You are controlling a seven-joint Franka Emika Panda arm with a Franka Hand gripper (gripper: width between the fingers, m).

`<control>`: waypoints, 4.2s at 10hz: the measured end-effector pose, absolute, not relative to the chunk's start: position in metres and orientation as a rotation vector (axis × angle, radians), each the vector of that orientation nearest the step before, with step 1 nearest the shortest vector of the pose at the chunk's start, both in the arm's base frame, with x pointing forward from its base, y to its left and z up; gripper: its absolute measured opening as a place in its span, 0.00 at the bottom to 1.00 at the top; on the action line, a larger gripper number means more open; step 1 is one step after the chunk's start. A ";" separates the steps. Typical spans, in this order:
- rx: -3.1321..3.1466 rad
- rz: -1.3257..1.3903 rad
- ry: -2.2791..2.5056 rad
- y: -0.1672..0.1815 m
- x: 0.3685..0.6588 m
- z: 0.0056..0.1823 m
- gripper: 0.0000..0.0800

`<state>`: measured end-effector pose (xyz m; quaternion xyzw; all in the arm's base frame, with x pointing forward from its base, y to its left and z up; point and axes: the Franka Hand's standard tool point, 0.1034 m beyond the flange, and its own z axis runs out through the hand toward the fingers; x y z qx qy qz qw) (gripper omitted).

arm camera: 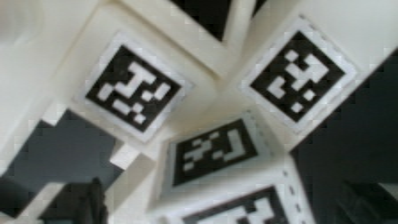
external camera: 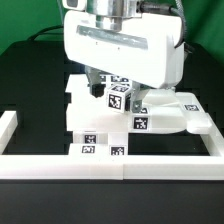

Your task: Assemble chair

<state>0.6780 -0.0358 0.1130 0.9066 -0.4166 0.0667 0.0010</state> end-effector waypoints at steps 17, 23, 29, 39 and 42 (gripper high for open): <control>2.725 0.206 -1.577 -0.030 0.678 0.111 0.34; 2.350 0.192 -2.153 -0.029 0.678 0.112 0.34; 1.932 0.159 -2.578 -0.026 0.678 0.111 0.34; 1.672 0.107 -2.791 -0.020 0.678 0.110 0.66; 1.985 0.124 -2.558 -0.027 0.678 0.110 0.78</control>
Offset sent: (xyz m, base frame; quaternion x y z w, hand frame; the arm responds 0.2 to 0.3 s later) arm 0.0020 0.0106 0.0010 -0.0022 -0.0002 -0.0577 0.9983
